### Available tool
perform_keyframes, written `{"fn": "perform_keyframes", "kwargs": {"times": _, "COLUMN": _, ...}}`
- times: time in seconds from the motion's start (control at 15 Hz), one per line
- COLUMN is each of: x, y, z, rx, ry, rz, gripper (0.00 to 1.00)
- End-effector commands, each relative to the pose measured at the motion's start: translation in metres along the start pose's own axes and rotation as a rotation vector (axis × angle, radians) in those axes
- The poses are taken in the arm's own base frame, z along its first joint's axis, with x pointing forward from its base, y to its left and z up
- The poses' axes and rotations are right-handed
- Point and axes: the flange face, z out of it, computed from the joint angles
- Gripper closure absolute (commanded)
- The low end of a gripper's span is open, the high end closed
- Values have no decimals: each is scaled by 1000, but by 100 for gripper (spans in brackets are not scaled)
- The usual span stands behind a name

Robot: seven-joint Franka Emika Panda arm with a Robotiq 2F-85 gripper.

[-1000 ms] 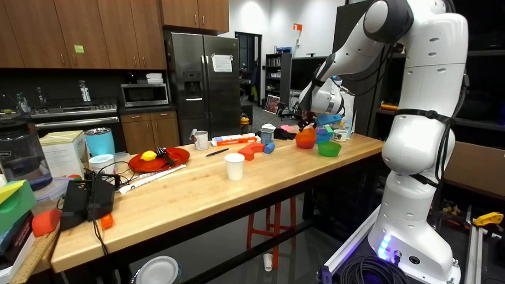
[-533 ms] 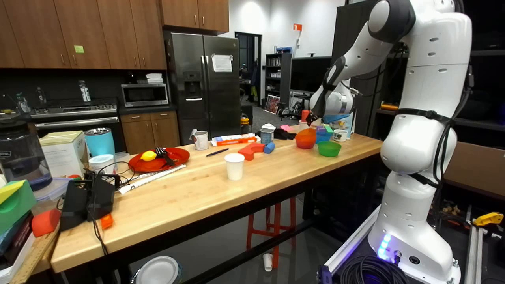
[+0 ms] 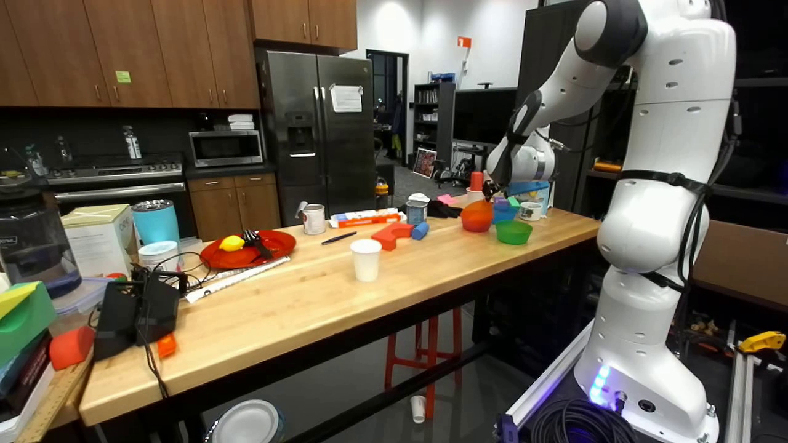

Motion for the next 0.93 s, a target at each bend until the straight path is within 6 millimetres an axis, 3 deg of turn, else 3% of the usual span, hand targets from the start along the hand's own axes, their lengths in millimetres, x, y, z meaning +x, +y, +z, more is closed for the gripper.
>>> {"fn": "perform_keyframes", "kwargs": {"times": 0.0, "x": -8, "y": -15, "z": -2, "rx": 32, "ry": -44, "rz": 42, "gripper": 25}}
{"fn": "perform_keyframes", "kwargs": {"times": 0.07, "x": -9, "y": -20, "z": -1, "rx": 38, "ry": -53, "rz": 50, "gripper": 26}}
{"fn": "perform_keyframes", "kwargs": {"times": 0.2, "x": -12, "y": -27, "z": 0, "rx": 46, "ry": -71, "rz": 63, "gripper": 51}}
{"fn": "perform_keyframes", "kwargs": {"times": 0.33, "x": -13, "y": -32, "z": 1, "rx": 53, "ry": -84, "rz": 77, "gripper": 57}}
{"fn": "perform_keyframes", "kwargs": {"times": 0.67, "x": -17, "y": -49, "z": -2, "rx": 83, "ry": -115, "rz": 116, "gripper": 97}}
{"fn": "perform_keyframes", "kwargs": {"times": 0.87, "x": -16, "y": -57, "z": -4, "rx": 94, "ry": -120, "rz": 124, "gripper": 100}}
